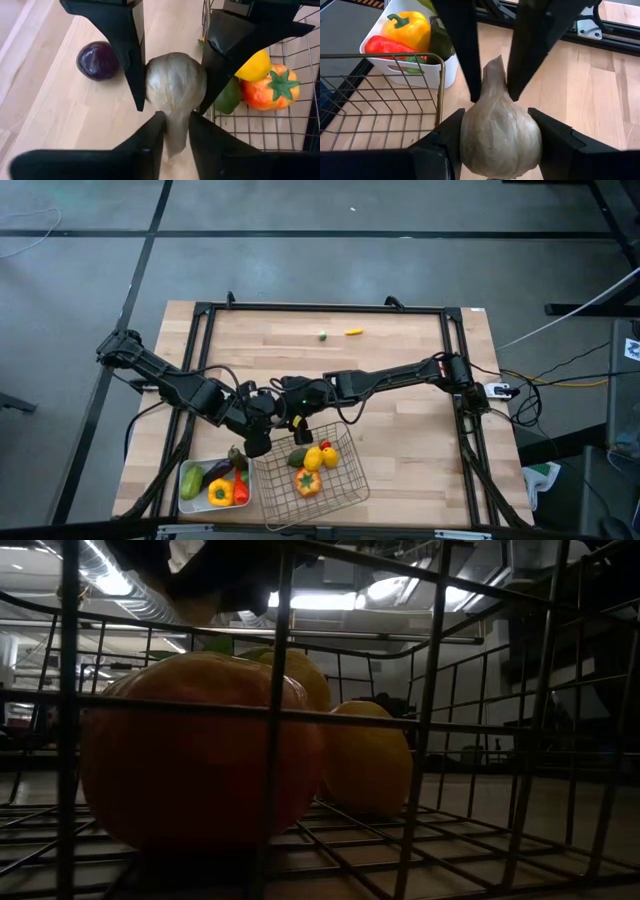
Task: Sort produce into baskets
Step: Put the white garlic into the white bin
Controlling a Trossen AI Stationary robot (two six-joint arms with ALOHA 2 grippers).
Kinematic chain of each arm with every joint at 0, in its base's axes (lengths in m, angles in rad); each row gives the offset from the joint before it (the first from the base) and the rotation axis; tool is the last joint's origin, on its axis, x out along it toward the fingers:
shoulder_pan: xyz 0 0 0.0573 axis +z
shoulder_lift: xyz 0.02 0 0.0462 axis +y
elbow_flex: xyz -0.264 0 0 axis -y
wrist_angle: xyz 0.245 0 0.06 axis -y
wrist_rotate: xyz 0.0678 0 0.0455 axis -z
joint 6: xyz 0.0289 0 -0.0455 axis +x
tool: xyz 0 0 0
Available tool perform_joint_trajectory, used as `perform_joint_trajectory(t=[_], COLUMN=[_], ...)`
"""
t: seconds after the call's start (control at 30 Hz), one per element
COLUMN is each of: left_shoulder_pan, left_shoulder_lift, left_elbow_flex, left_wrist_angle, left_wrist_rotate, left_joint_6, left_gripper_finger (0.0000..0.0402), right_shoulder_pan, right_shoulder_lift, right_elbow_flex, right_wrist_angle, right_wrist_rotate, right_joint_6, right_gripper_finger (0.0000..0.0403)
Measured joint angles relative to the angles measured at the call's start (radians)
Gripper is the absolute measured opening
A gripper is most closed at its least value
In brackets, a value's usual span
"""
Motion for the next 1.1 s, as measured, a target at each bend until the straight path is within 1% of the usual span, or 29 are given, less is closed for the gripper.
perform_joint_trajectory(t=[0.17,0.23,0.3,0.5,0.73,0.87,1.1], left_shoulder_pan=[0.0,0.0,0.0,0.0,0.0,0.0,0.0], left_shoulder_lift=[0.0,0.0,0.0,0.0,0.0,0.0,0.0], left_elbow_flex=[0.0,0.0,0.0,0.0,0.0,0.0,0.0], left_wrist_angle=[0.001,0.001,0.001,0.002,0.001,0.001,0.003], left_wrist_rotate=[-0.001,-0.001,-0.002,-0.002,-0.007,-0.009,-0.009], left_joint_6=[0.004,0.012,0.026,0.027,0.027,0.027,0.027], left_gripper_finger=[0.0029,0.0014,0.0007,0.0014,0.001,0.0015,0.002], right_shoulder_pan=[0.0,0.0,0.0,0.001,0.001,0.001,0.0], right_shoulder_lift=[0.0,0.0,0.0,0.0,0.0,0.0,0.0], right_elbow_flex=[0.0,0.0,0.0,0.0,0.0,0.0,0.0], right_wrist_angle=[-0.001,-0.001,-0.001,-0.001,0.0,0.0,0.003], right_wrist_rotate=[-0.002,-0.002,-0.002,-0.001,-0.001,-0.001,-0.029], right_joint_6=[0.001,0.0,0.0,0.0,0.0,0.0,-0.003], right_gripper_finger=[0.0184,0.0184,0.0184,0.0184,0.0184,0.0184,0.0184])
